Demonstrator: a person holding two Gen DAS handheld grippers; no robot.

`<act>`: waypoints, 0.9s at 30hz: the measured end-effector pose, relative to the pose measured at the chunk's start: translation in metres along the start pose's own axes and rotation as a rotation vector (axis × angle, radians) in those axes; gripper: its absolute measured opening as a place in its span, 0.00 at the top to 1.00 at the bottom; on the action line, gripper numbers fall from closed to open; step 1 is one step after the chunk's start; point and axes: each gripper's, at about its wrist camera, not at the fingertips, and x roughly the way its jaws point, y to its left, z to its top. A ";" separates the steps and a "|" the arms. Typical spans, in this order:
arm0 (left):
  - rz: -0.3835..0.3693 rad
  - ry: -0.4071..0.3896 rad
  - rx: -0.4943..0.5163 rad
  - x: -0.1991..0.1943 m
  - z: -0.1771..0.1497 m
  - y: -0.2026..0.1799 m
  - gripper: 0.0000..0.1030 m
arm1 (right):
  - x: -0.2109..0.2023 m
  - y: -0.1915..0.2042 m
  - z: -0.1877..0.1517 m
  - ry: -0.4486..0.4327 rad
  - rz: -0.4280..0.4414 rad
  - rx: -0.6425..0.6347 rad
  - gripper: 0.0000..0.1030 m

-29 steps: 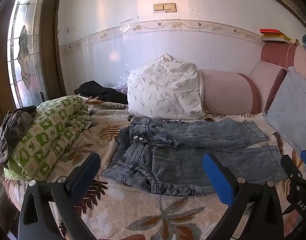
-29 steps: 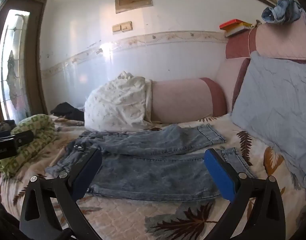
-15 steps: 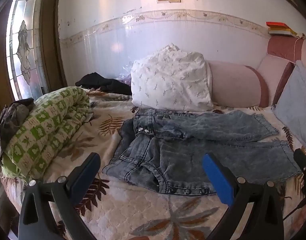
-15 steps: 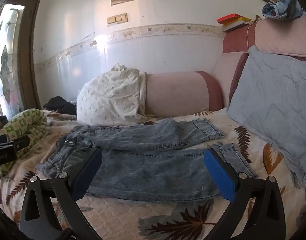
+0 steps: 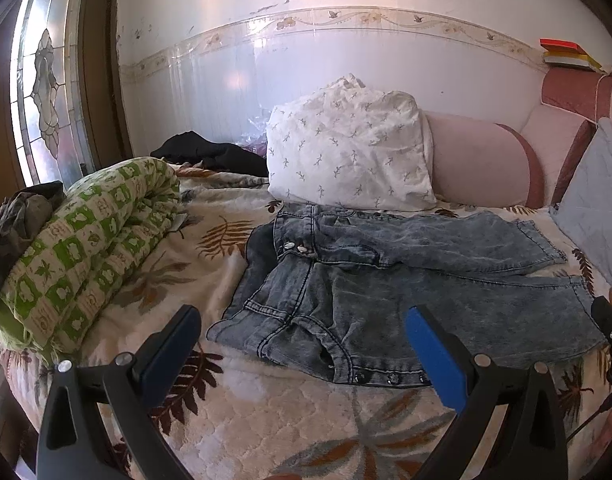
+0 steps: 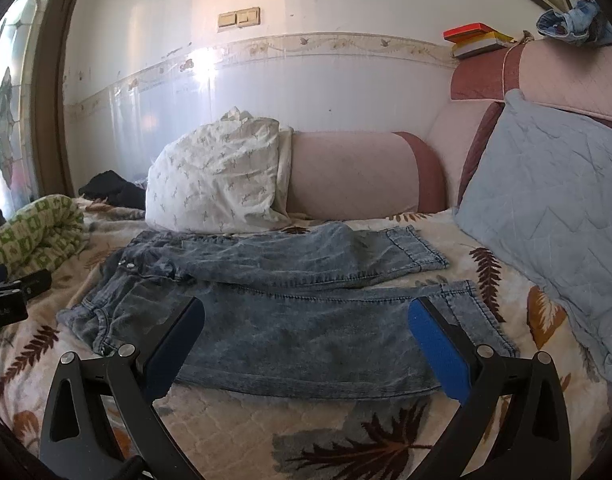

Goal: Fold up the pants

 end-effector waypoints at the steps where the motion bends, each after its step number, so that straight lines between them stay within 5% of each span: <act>1: 0.002 0.001 -0.002 0.000 0.000 0.001 0.00 | 0.001 0.000 -0.001 0.003 -0.002 0.000 0.00; 27: 0.057 0.073 0.043 0.039 -0.014 0.012 0.00 | 0.007 -0.028 0.005 0.029 -0.055 0.060 0.00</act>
